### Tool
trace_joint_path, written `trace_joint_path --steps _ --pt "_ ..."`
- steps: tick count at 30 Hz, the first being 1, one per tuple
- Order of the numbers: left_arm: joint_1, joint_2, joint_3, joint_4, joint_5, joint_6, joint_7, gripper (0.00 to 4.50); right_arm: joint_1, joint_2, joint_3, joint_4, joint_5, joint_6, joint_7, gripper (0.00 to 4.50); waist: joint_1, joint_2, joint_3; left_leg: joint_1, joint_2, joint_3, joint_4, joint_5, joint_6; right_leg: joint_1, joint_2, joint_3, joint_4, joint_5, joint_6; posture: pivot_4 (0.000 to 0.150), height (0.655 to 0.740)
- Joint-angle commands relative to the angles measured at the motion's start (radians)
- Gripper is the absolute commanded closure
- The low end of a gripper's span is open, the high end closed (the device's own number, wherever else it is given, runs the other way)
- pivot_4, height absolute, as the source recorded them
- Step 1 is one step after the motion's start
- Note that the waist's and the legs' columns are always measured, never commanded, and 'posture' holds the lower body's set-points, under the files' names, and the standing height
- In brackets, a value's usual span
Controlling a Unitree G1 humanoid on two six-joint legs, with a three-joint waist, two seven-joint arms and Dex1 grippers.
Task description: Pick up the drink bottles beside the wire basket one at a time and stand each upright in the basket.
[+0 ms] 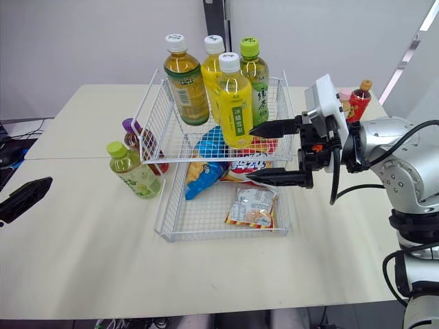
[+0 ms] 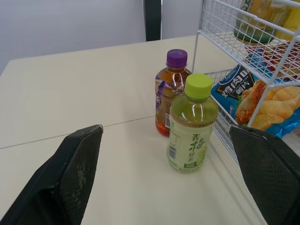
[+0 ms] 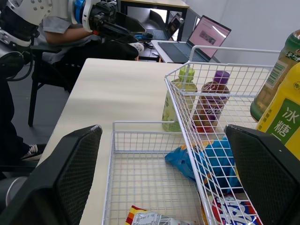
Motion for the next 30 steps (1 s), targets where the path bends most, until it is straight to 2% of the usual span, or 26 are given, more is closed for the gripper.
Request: trace_joint_path --steps 1,5,8,18,30 --pt "-0.036 -0.036 -0.058 -0.033 -0.027 -0.021 0.105 0.02 -0.022 -0.003 -0.02 -0.022 0.0 -0.01 0.0 0.0 0.0 0.0 0.0 0.0 0.0 0.0 0.0 0.0 0.0 0.0 0.0 0.0 0.0 0.0 0.0 0.15 0.74" --pt "-0.089 -0.086 -0.158 -0.054 -0.063 0.023 0.23 0.02 -0.02 -0.009 -0.026 -0.032 0.004 -0.002 -0.001 0.0 0.0 -0.001 0.0 0.0 0.0 0.0 0.0 0.0 0.0 0.0 0.001 0.0 0.0 0.001 0.001 0.15 0.74" --pt "-0.127 -0.107 -0.23 -0.041 -0.053 -0.009 0.293 0.02 -0.018 -0.017 -0.03 -0.036 0.006 0.004 -0.001 0.0 -0.001 0.0 0.0 0.0 0.0 0.0 0.0 0.0 0.0 0.0 0.001 0.0 0.001 0.001 0.001 0.15 0.74" --pt "-0.261 -0.117 -0.481 0.008 0.046 -0.041 0.485 0.02 -0.021 -0.027 -0.037 -0.047 0.017 0.023 -0.005 0.0 0.0 -0.001 0.0 0.0 0.0 0.0 0.0 0.0 0.0 0.0 0.005 0.0 0.001 0.001 0.001 0.15 0.74" --pt "-0.35 -0.137 -0.611 0.088 0.097 -0.075 0.549 0.02 -0.034 -0.029 -0.042 -0.061 0.027 0.044 -0.008 0.0 -0.002 -0.001 0.0 0.0 -0.001 0.0 0.0 0.0 0.0 0.0 0.005 0.0 0.001 0.001 0.001 0.15 0.74"
